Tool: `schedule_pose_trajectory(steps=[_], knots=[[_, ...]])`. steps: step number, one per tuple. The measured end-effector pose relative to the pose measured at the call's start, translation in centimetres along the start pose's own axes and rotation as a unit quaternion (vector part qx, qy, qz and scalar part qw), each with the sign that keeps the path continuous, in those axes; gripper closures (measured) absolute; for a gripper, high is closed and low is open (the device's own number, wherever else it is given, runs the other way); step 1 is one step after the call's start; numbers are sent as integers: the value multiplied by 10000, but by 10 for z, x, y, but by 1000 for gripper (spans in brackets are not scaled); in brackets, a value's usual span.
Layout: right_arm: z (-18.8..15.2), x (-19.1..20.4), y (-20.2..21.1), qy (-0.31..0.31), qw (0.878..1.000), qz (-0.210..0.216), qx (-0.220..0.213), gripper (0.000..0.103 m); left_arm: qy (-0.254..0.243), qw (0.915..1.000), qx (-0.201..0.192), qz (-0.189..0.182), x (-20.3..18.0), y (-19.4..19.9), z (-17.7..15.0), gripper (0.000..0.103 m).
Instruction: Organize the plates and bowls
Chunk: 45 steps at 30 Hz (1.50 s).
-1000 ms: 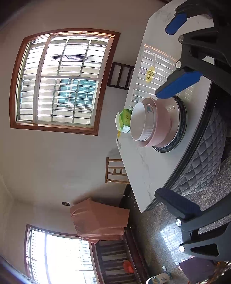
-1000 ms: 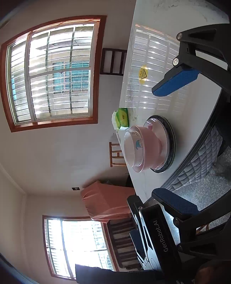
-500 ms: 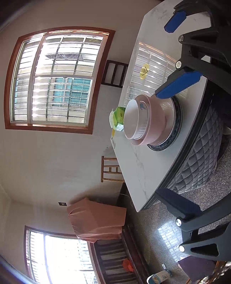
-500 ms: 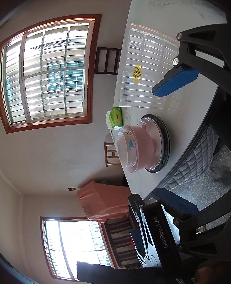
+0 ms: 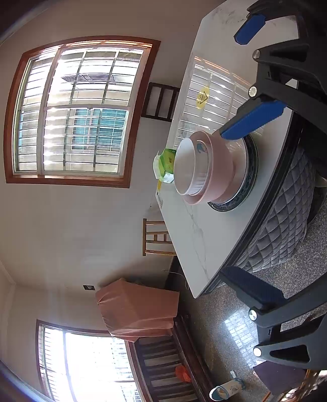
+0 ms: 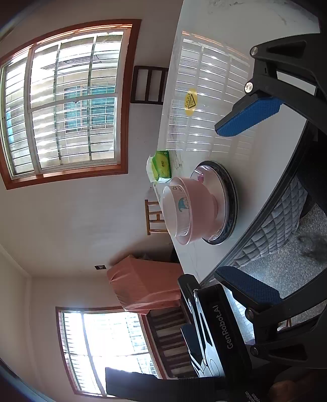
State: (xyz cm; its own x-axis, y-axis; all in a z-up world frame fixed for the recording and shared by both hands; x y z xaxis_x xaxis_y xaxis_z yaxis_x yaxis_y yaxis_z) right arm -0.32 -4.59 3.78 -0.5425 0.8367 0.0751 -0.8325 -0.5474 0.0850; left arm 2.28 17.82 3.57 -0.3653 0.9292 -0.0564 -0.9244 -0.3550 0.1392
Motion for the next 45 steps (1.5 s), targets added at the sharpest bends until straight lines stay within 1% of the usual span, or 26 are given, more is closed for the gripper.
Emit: schedule_pose_trajectory(steps=[17, 39, 42, 44, 45], knots=[[-2, -1, 1, -37, 10000, -6, 30, 0, -1, 10000, 42, -25, -1, -1, -2, 0], [-5, -6, 0, -165, 9998, -25, 76, 0, -62, 9997, 234, -68, -8, -6, -8, 0], [-6, -11, -1, -195, 9997, -29, 113, 0, -89, 9996, 260, -67, -9, -8, -9, 0], [-6, -27, -2, -406, 9990, -75, 191, 0, -103, 9996, 254, -105, -11, -9, -9, 0], [-6, -38, -3, -476, 9985, -169, 232, 0, -123, 9996, 232, -123, -12, -10, -9, 0]])
Point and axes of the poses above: each gripper's, at about its wrist camera, not at the fingertips, and y roughly against the way its jaws point, x to its left, z to its top, the point moved 7 cm from there along -y, roughly the way its jaws point, and after that the axes turned 13 degrees about -x, right-handed, at the moved point
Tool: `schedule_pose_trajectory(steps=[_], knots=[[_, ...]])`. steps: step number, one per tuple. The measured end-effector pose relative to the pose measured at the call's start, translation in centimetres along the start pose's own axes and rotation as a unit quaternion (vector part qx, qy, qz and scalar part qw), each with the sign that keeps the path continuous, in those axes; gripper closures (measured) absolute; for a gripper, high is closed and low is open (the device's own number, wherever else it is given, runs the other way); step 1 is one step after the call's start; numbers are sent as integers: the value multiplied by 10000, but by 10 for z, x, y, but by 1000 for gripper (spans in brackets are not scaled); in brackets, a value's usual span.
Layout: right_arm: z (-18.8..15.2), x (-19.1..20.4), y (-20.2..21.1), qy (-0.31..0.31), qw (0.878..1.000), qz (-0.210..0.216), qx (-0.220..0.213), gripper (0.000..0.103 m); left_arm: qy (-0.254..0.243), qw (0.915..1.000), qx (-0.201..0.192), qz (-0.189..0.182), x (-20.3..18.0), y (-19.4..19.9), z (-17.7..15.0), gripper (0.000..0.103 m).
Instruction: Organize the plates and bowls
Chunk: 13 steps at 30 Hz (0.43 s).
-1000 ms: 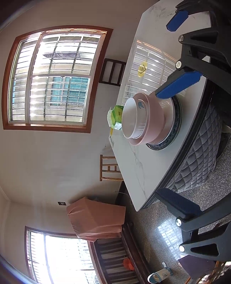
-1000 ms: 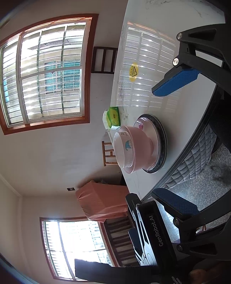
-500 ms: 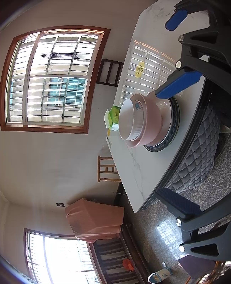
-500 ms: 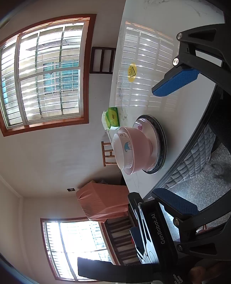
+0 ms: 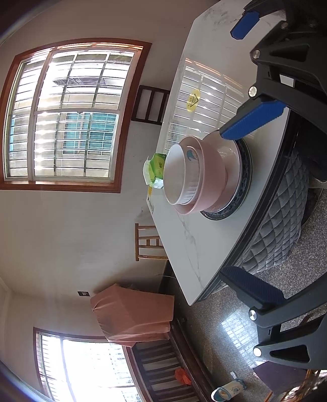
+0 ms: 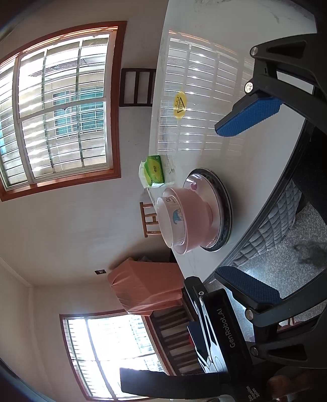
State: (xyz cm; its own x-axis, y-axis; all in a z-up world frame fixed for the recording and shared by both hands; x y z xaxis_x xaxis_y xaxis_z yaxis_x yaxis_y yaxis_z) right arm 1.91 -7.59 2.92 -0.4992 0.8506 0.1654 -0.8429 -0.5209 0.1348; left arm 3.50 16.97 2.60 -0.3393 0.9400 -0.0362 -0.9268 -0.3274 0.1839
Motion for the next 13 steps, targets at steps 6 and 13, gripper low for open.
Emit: schedule_pose_trajectory(steps=[6, 13], knots=[[-4, -125, -18, 33, 9881, -1251, 892, 0, -328, 9990, -140, 259, -5, -3, -2, 0], [-40, -297, -21, -333, 9348, -2646, 2344, 0, -218, 9992, 325, 9, -16, -17, -17, 0]])
Point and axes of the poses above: each gripper's, at about its wrist camera, not at the fingertips, and y roughly against the way its jaws point, x to its left, z to its top, the point moved 7 cm from there along -y, roughly the way its jaws point, and after that the axes turned 13 degrees about -x, right-handed, at the moved point
